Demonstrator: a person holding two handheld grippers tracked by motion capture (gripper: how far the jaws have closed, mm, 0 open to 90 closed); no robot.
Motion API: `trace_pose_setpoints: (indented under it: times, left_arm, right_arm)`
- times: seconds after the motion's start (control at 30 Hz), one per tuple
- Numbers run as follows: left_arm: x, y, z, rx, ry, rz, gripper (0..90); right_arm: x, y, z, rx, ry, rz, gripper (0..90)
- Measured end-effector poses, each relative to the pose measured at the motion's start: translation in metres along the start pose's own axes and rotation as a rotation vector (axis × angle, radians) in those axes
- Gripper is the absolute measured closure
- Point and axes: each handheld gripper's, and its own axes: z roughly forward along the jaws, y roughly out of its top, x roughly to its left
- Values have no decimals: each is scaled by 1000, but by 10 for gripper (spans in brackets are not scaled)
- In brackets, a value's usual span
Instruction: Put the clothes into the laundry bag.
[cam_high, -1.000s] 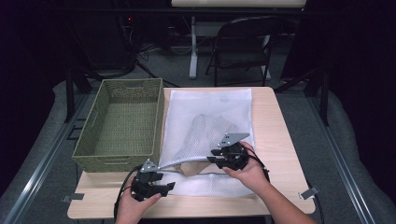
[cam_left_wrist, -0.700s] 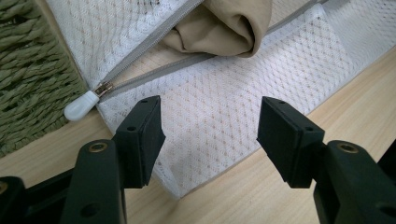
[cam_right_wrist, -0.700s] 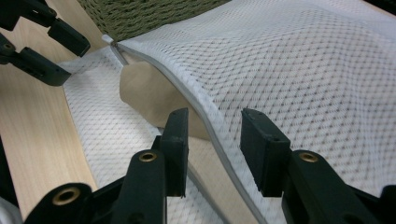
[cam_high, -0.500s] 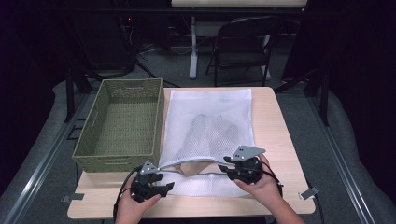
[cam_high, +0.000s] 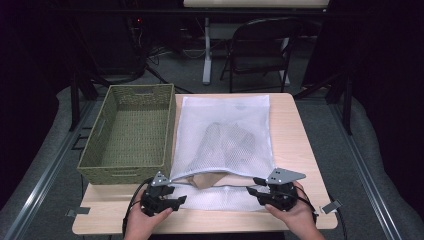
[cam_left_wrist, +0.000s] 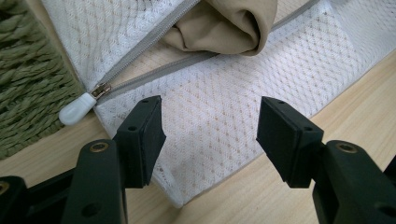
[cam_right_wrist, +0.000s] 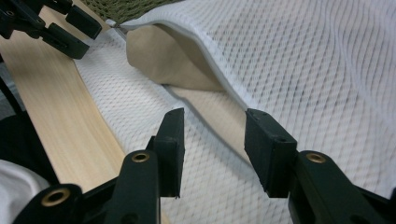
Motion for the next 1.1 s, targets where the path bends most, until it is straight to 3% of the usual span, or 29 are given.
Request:
trace_pose_setpoints:
  times: [0.07, 0.3, 0.67, 1.1]
  left_arm:
    - [0, 1, 1, -4, -3, 2, 407]
    - [-2, 2, 2, -17, -10, 8, 407]
    - [-4, 9, 5, -22, -32, 10, 406]
    - [-6, 13, 9, -10, -36, 31, 399]
  right_arm:
    - [-2, -5, 0, 4, 18, 39, 581]
    - [-4, -11, 2, 6, 0, 45, 542]
    - [-17, -19, -15, -16, -82, 99, 489]
    - [-40, -38, -19, 69, -168, 233, 443]
